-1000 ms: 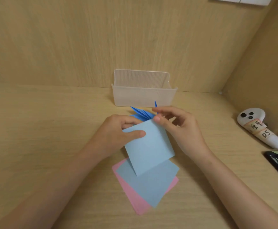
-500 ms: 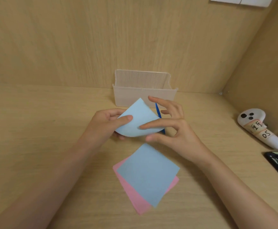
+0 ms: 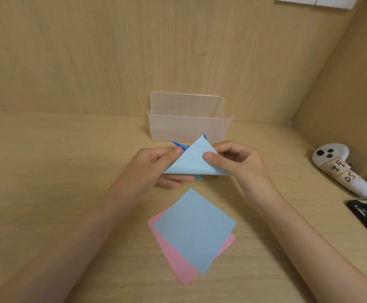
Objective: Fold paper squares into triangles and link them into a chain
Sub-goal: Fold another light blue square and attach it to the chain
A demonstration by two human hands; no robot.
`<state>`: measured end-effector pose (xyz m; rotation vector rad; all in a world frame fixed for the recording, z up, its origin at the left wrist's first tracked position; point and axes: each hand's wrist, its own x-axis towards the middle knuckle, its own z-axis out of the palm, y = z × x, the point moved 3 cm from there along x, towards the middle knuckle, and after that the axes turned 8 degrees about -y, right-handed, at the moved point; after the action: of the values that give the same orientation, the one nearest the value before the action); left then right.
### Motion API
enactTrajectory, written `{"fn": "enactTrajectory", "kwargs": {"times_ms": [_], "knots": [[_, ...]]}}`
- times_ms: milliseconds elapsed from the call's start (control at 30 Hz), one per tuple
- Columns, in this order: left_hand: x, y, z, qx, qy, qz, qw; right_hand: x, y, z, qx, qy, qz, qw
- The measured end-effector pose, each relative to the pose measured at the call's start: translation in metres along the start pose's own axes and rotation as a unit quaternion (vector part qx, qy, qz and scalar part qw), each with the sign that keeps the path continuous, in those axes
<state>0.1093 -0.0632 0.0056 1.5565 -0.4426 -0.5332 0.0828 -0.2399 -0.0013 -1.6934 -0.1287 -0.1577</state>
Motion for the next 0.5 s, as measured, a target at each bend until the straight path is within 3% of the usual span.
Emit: {"fn": "enactTrajectory", "kwargs": {"times_ms": [167, 500], "knots": [[0.0007, -0.0004, -0.0017, 0.033, 0.049, 0.02, 0.998, -0.001, 0.0004, 0.0018, -0.003, -0.007, 0.015, 1.0], [-0.0025, -0.0022, 0.0054, 0.034, 0.072, 0.045, 0.996, -0.0036, -0.0054, 0.008, 0.058, 0.003, 0.023, 0.998]]}}
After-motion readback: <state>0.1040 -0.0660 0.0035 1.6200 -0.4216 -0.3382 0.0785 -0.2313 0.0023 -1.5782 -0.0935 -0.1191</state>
